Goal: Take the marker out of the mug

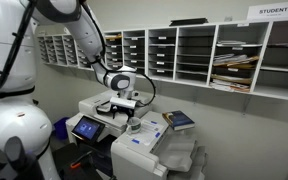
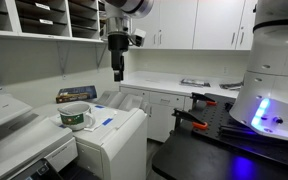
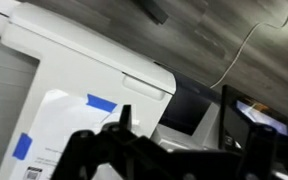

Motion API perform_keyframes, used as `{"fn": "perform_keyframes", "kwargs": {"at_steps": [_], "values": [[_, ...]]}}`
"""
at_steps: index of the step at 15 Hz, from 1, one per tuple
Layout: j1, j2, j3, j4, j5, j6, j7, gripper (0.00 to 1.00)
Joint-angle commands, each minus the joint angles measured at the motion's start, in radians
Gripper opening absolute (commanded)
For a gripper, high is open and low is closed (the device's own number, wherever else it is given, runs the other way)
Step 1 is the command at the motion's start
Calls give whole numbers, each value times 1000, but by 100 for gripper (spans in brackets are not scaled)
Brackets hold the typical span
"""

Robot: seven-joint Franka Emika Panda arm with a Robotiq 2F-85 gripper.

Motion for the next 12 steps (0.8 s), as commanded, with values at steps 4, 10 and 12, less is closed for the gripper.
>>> {"fn": "perform_keyframes", "kwargs": {"at_steps": [4, 10, 12], "values": [[-51, 289, 93, 264, -215, 24, -105, 100], [-103, 471, 174, 464, -306, 11, -195, 100], [-101, 517, 191, 515, -322, 10, -216, 100]]}}
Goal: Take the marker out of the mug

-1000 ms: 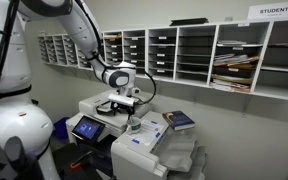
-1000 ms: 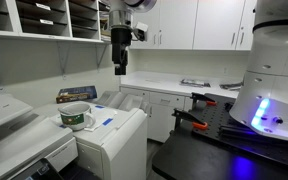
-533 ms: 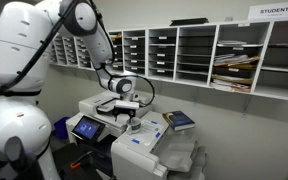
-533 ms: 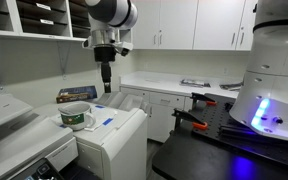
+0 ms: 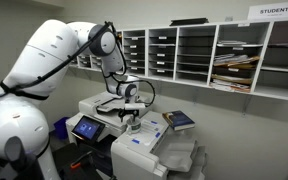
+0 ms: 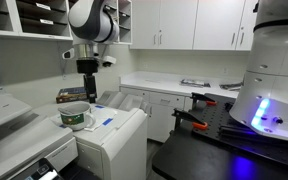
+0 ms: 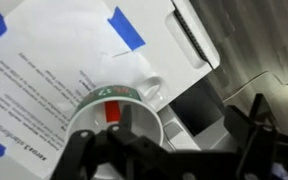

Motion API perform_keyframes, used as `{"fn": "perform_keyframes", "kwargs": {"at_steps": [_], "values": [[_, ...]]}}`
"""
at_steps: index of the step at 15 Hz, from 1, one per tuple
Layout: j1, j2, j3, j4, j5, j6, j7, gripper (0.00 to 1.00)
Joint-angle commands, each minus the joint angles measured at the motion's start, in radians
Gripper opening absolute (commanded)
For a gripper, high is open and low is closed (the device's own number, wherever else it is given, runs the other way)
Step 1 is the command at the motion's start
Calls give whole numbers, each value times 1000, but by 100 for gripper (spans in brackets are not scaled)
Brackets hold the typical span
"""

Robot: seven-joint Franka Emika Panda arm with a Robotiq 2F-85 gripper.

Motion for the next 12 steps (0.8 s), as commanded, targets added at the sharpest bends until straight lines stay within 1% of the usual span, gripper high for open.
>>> {"fn": "perform_keyframes", "kwargs": {"at_steps": [1, 3, 6, 7, 8, 9, 10, 11, 12], "values": [[-15, 81, 40, 97, -41, -13, -38, 99], [-2, 124, 41, 148, -63, -13, -29, 95], [-12, 182, 57, 222, -63, -32, -31, 86], [-12, 198, 56, 245, -64, -37, -29, 83], [-13, 214, 57, 267, -63, -42, -29, 77], [-13, 228, 57, 288, -64, -43, -27, 78], [-13, 242, 57, 306, -65, -45, -28, 72], [-10, 256, 56, 327, -67, -52, -26, 74], [-8, 268, 55, 344, -68, -56, -25, 71]]}}
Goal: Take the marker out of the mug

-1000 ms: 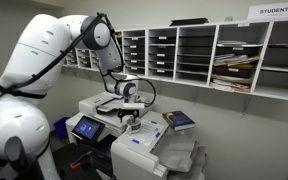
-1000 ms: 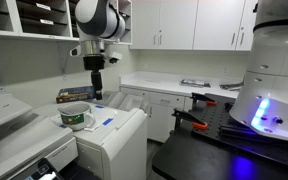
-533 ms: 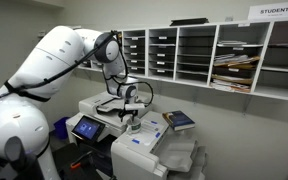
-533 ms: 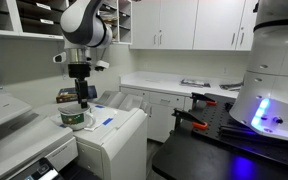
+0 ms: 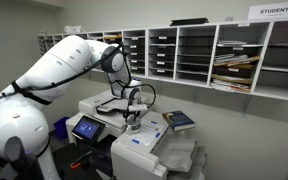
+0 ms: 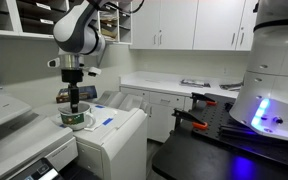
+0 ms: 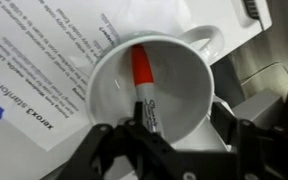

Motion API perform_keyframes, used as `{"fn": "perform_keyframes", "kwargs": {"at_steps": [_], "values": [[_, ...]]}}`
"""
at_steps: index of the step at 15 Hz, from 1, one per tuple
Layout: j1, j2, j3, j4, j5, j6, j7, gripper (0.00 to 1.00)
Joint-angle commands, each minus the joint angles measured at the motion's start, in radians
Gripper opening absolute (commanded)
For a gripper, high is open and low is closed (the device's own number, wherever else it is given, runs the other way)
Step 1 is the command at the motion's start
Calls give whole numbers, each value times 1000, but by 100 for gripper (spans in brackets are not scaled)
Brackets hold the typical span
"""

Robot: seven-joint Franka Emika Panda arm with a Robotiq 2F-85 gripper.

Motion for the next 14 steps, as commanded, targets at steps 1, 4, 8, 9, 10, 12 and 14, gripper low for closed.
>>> {"fn": "perform_keyframes", "kwargs": {"at_steps": [1, 4, 8, 9, 10, 12, 14], "values": [[-4, 53, 10, 83, -25, -52, -4, 64], [0, 86, 9, 120, -39, -66, -9, 49], [-8, 114, 19, 141, -44, -57, -18, 11], [-9, 116, 21, 143, -46, -53, -22, 3], [-11, 115, 23, 144, -46, -51, -26, 1], [-25, 102, 35, 131, -38, -50, -42, 5], [-52, 83, 62, 121, -15, -70, -70, 5]]}}
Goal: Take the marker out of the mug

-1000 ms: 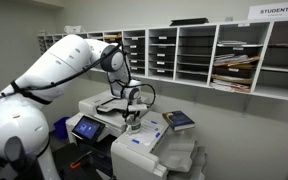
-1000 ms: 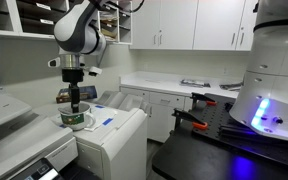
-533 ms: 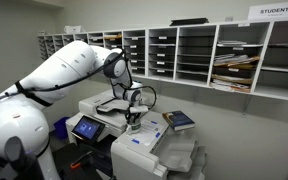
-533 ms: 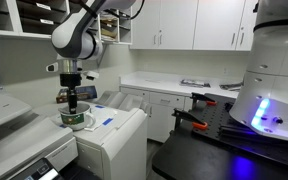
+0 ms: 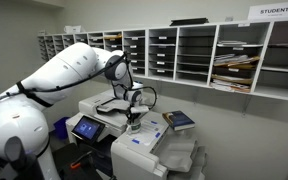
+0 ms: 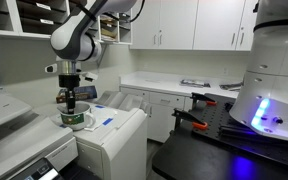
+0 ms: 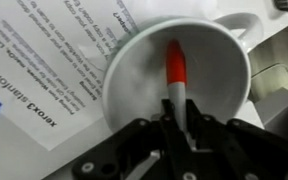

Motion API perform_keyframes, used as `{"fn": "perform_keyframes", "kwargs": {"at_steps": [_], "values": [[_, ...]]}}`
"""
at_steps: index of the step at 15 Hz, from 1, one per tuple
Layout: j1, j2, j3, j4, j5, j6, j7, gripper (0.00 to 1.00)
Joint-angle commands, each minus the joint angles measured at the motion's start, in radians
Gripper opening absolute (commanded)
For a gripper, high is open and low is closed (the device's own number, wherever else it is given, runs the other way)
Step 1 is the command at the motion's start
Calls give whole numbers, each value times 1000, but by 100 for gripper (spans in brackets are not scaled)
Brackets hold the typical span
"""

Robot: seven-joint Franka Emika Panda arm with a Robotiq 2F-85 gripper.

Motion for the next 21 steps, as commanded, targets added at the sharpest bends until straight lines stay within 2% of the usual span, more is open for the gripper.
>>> {"fn": "perform_keyframes", "kwargs": {"at_steps": [1, 4, 6, 8, 10, 14, 21], "values": [[-71, -32, 70, -7, 36, -72, -59, 5], [-109, -77, 96, -5, 96, -138, -26, 5], [-127, -104, 98, 31, 155, -253, 0, 5], [-114, -129, 59, 81, 202, -375, 76, 5], [-97, -144, 17, 124, 222, -422, 170, 5], [-26, -102, -98, 219, 134, -409, 371, 5], [78, 106, -262, 375, 13, -422, 713, 5]]}}
